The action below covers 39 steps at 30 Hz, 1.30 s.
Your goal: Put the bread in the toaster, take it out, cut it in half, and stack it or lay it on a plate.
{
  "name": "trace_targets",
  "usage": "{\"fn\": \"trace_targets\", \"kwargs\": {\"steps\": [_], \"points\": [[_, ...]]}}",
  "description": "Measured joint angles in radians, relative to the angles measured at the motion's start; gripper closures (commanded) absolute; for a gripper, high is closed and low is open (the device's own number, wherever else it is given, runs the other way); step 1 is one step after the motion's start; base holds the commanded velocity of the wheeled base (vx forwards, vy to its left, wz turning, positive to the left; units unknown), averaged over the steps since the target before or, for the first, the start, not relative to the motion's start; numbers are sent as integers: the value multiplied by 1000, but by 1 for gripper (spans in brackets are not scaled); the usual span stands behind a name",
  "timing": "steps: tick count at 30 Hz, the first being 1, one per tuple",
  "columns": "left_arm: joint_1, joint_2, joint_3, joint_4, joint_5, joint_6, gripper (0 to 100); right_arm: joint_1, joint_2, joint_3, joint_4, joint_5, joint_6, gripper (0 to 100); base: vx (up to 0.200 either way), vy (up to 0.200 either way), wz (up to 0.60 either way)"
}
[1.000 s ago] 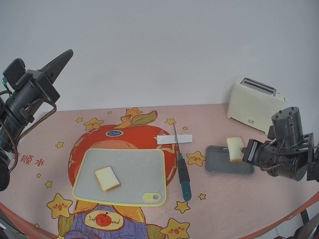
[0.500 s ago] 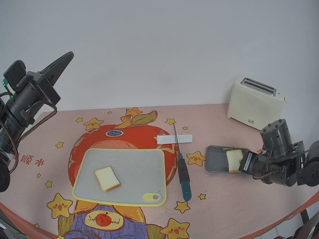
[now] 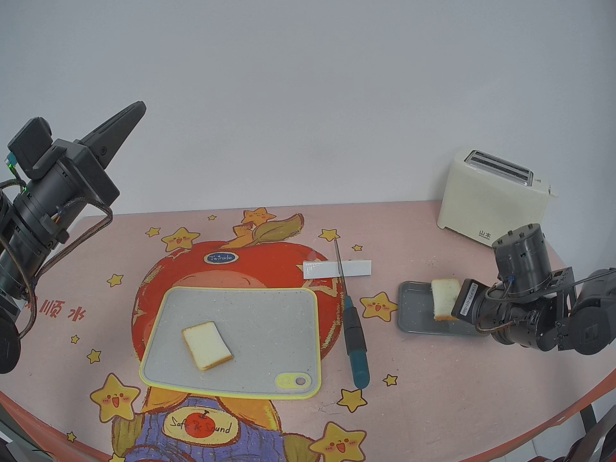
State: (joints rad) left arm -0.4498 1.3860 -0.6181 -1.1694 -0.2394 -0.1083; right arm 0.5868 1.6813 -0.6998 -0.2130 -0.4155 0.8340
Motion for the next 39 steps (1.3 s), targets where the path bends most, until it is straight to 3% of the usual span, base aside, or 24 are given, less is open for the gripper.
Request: {"fn": "trace_targets", "kwargs": {"steps": [31,32,39], "points": [[-7,1,4,-1,0,1,100,12,27,10,1,-3,18,100,0,0,0],[-7,1,4,-1,0,1,100,12,28,10,1,-4,18,0,0,0,0],[-8,1,6,-1,0,1,100,13,28,9,0,-5,21,0,0,0,0]]}}
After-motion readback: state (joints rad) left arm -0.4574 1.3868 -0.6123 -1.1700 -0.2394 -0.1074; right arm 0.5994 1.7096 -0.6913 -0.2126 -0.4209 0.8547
